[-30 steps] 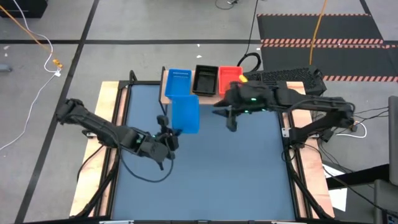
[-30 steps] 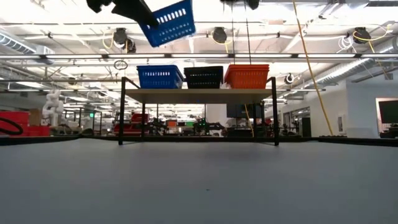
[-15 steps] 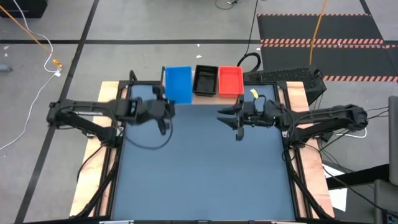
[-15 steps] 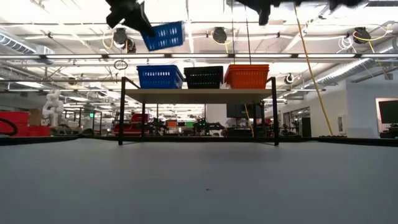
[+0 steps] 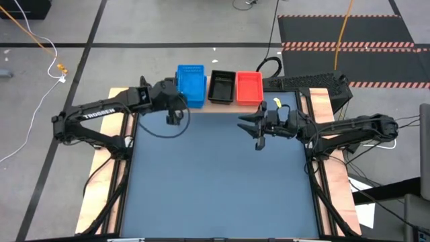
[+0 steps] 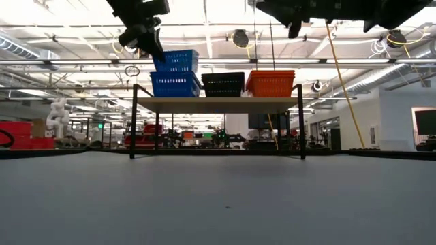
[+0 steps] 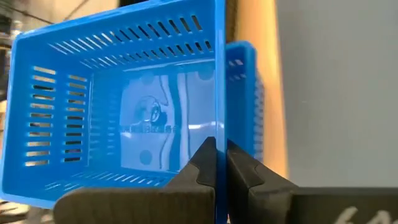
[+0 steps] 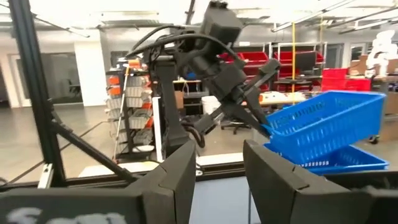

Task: Stack baskets on shelf by color
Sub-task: Stack the blue bin on the stacked blue bins on the shelf

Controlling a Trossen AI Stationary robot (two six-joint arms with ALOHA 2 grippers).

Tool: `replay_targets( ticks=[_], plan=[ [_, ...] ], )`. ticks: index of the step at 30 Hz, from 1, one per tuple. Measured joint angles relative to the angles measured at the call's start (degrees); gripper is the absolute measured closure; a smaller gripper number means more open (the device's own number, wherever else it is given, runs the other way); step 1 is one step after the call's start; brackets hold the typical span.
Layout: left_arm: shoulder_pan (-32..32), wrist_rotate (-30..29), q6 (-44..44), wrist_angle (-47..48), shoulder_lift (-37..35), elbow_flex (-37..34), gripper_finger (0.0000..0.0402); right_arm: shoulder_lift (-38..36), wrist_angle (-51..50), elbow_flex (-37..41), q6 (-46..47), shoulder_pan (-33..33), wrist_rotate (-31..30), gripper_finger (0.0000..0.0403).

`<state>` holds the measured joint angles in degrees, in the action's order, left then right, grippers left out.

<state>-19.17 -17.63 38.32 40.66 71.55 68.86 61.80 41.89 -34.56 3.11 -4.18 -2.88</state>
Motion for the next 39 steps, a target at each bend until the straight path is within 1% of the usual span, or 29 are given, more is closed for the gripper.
replay_targets(
  ticks=[4, 11, 18, 21, 25, 27, 29, 32, 34, 36, 39],
  plan=[
    [-0.88, 3.24, -0.91, 0.01, 0.85, 0.11, 0.039, 0.02, -0.04, 0.79, 0.02, 0.02, 0.03, 0.0273],
    [-1.48, 3.57, 0.81, 0.87, 1.86, -0.03, 0.0382, 0.02, -0.02, 0.87, 0.05, 0.02, 0.0, 0.0273],
    [-1.78, 3.4, -1.93, -0.2, 2.01, 0.02, 0.0376, 0.02, -0.06, 0.87, 0.24, 0.0, -0.01, 0.0273],
    [-2.17, 3.16, -3.07, -0.25, 2.01, 0.02, 0.0359, 0.02, -0.06, 0.87, 0.24, 0.02, -0.01, 0.0273],
    [-2.11, 2.73, -3.43, -0.93, 2.01, 0.02, 0.0312, 0.02, -0.06, 0.87, 0.26, 0.0, -0.01, 0.0273],
    [-2.09, 1.9, -3.97, -1.41, 2.01, 0.02, 0.0285, 0.02, -0.06, 0.87, 0.26, 0.0, -0.01, 0.0273],
    [-1.96, -0.35, -3.85, -1.52, 1.84, 0.02, 0.026, 0.02, -0.08, 0.87, 0.22, 0.01, -0.01, 0.0273],
    [-0.27, -9.01, -4.15, -2.07, 1.39, 0.02, 0.0233, 0.02, -0.08, 0.87, -1.77, 0.0, -0.01, 0.0273],
    [1.04, -13.67, -5.65, -2.43, 0.59, 0.02, 0.0221, 0.09, -0.09, 0.87, -2.97, 0.0, -0.01, 0.0273],
    [2.37, -15.21, -7.94, -4.47, -0.06, 0.02, 0.0216, 0.6, -0.03, 0.8, -3.86, 0.0, -0.01, 0.0273],
    [4.05, -15.28, -11.82, -6.65, -0.55, 0.02, 0.0214, 1.73, 0.12, 0.8, -4.32, -0.17, -0.09, 0.0273]
  ],
)
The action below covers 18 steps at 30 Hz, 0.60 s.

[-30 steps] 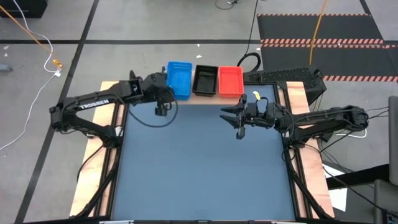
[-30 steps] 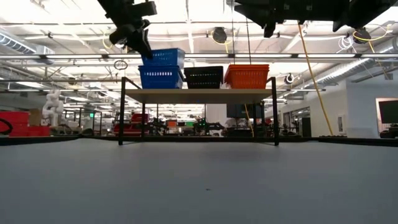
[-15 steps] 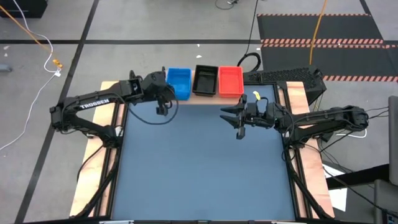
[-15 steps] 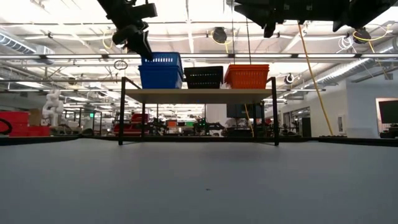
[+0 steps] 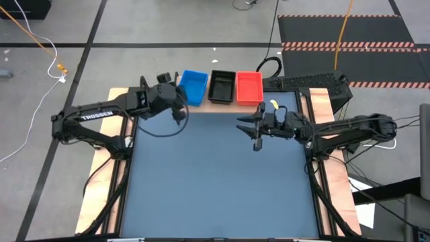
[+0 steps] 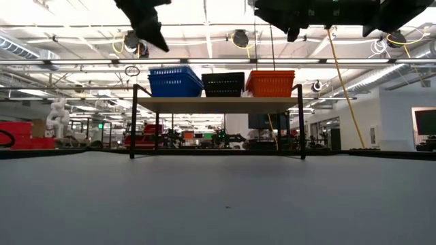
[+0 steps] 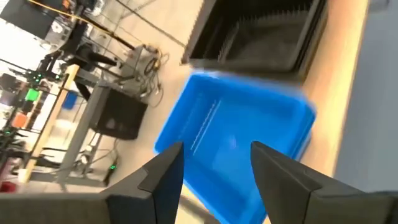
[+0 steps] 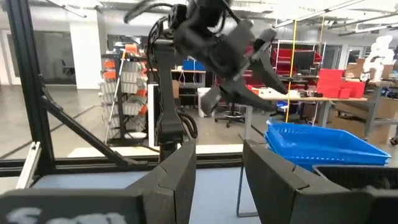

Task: Stack baskets on shelf by color
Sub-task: Stack the blue bin on the stacked blue bins on the shelf

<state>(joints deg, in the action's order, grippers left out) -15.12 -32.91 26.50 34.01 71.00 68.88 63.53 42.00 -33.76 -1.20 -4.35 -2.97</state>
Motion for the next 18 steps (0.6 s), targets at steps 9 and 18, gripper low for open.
replay_targets(
  ticks=[9, 18],
  plan=[
    [2.15, 0.02, -6.31, 2.35, 0.02, 0.0, 0.0213, 3.07, 1.13, 0.0, 2.67, -2.02, -0.03, 0.0273],
    [-2.93, -0.02, -16.6, 9.36, 0.15, -1.48, 0.0213, 3.03, 3.15, 0.0, 3.73, -1.95, 0.21, 0.0273]
  ],
)
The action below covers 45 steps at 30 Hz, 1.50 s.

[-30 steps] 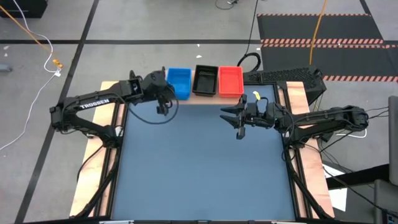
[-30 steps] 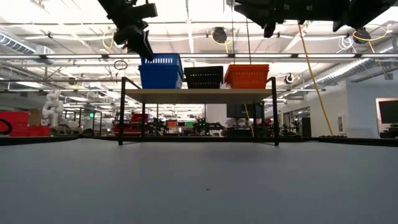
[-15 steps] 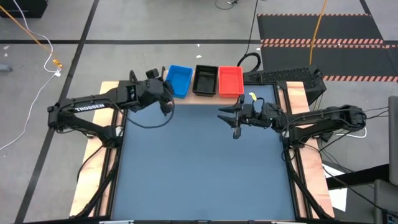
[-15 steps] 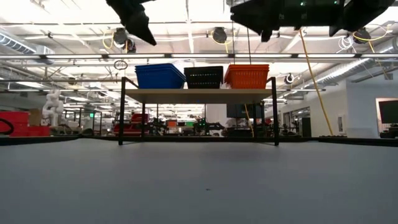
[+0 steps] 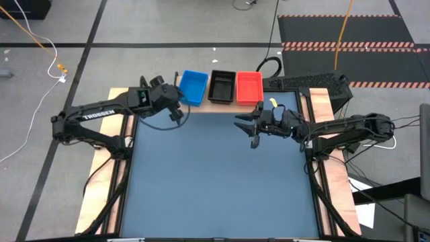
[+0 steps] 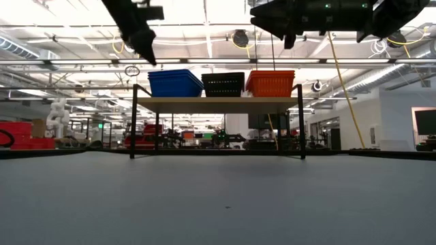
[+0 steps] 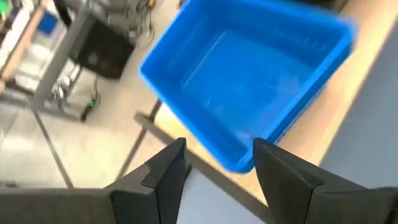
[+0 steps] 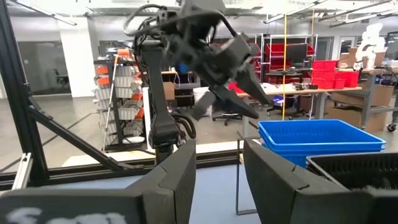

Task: Stack baskets on shelf by color
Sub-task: Stack the blue bin on the stacked blue bins on the shelf

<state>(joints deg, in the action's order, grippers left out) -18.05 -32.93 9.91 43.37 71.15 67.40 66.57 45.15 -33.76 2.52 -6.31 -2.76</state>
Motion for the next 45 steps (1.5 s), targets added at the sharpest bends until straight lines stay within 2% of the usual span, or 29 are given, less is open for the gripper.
replay_targets(
  ticks=[11, 16, 25, 29, 33, 37, 39, 42, 45],
  plan=[
    [-5.28, -0.05, -4.99, -1.52, 0.11, -4.89, 0.0213, 0.0, 0.08, 0.0, -0.17, 0.02, 0.02, 0.0273],
    [-4.23, 0.09, -6.07, -3.69, 0.07, -4.9, 0.0213, 0.0, 0.11, 0.0, -0.53, 0.02, 0.02, 0.0273],
    [-0.69, 5.92, -5.54, -9.69, 0.07, -4.9, 0.0213, 0.0, 0.11, 0.0, -0.63, 0.02, 0.02, 0.0273],
    [0.73, 5.92, -1.76, -12.63, -0.06, -4.9, 0.0213, 0.0, 0.11, 0.0, -0.63, 0.02, 0.03, 0.0273],
    [0.61, 5.15, 5.74, -21.16, -0.32, -4.9, 0.0213, 0.0, 0.53, 0.0, -0.63, 0.02, 0.0, 0.0273],
    [-2.21, 5.51, 11.6, -30.94, 0.11, -4.83, 0.0213, 0.0, 0.96, 0.0, -0.63, 0.02, -0.03, 0.0273],
    [-4.69, 8.94, 12.07, -34.32, 1.13, -4.72, 0.0213, 0.0, 1.28, 0.0, -0.63, 0.02, -0.04, 0.0273],
    [-8.84, 13.64, 11.27, -36.32, 3.56, -4.75, 0.0213, 0.0, 1.5, 0.0, -0.63, 0.02, -0.07, 0.0273],
    [-12.43, 14.75, 11.02, -36.26, 6.68, -4.75, 0.0213, 0.0, 1.42, 0.0, -0.63, 0.02, -0.07, 0.0273]
  ],
)
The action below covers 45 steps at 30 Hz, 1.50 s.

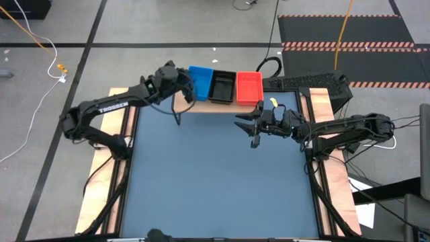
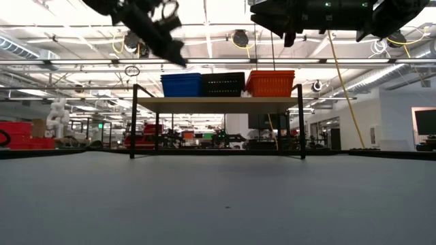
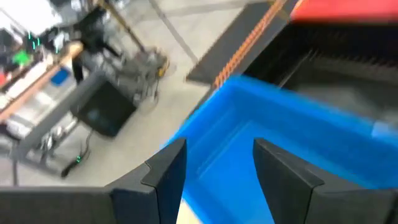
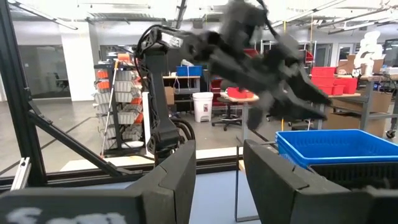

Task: Stack baskets on shelf by color
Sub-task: Stack the blue bin on the stacked blue bins on the shelf

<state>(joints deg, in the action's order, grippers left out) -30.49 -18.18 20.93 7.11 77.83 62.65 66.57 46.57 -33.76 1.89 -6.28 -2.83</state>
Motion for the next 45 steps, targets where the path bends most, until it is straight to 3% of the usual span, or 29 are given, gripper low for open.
replay_targets(
  ticks=[5, 13, 27, 45],
  plan=[
    [-2.96, 0.16, -0.41, 1.11, 2.83, -0.09, 0.0213, 0.0, -0.02, 0.0, -0.36, 0.01, 0.0, 0.0273],
    [-2.64, 0.18, -0.22, 5.16, 1.25, -0.07, 0.0213, 0.0, -0.07, 0.0, -1.2, 0.0, -0.02, 0.0273],
    [-0.14, 0.18, -3.59, 14.34, -1.78, -0.07, 0.0213, 0.0, -0.07, 0.0, -0.84, 0.02, -0.02, 0.0273],
    [3.61, -1.27, -4.78, 19.09, -2.09, 0.0, 0.0213, 0.0, -0.07, 0.0, -0.85, 0.02, -0.03, 0.0273]
  ],
)
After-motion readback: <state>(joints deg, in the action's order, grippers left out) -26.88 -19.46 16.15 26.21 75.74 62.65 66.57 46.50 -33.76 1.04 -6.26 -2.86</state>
